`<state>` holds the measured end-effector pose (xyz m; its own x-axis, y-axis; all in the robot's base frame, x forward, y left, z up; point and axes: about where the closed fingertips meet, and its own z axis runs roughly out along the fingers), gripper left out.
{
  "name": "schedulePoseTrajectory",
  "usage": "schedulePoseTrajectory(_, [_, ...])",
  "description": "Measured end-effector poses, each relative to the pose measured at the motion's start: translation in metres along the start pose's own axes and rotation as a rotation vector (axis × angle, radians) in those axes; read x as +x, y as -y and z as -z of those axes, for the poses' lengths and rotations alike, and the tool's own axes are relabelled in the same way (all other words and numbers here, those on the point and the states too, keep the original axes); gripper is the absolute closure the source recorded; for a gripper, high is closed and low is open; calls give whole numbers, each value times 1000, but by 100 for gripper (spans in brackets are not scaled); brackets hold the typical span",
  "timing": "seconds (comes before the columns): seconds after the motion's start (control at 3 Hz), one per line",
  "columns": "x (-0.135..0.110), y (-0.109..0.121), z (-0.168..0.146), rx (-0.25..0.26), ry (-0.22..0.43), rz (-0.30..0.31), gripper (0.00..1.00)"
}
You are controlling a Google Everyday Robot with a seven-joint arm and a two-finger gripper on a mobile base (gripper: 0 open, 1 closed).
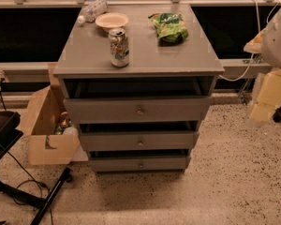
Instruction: Open top drawer
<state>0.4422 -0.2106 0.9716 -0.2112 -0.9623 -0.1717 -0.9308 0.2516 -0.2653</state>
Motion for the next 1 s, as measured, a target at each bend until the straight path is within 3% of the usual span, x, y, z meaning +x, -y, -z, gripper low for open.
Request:
schedulePoseTrajectory(0.67, [-42, 20, -95, 31, -105, 129, 0])
schedulePoseTrajectory(1.0, [-51, 30, -157, 38, -225, 155, 0])
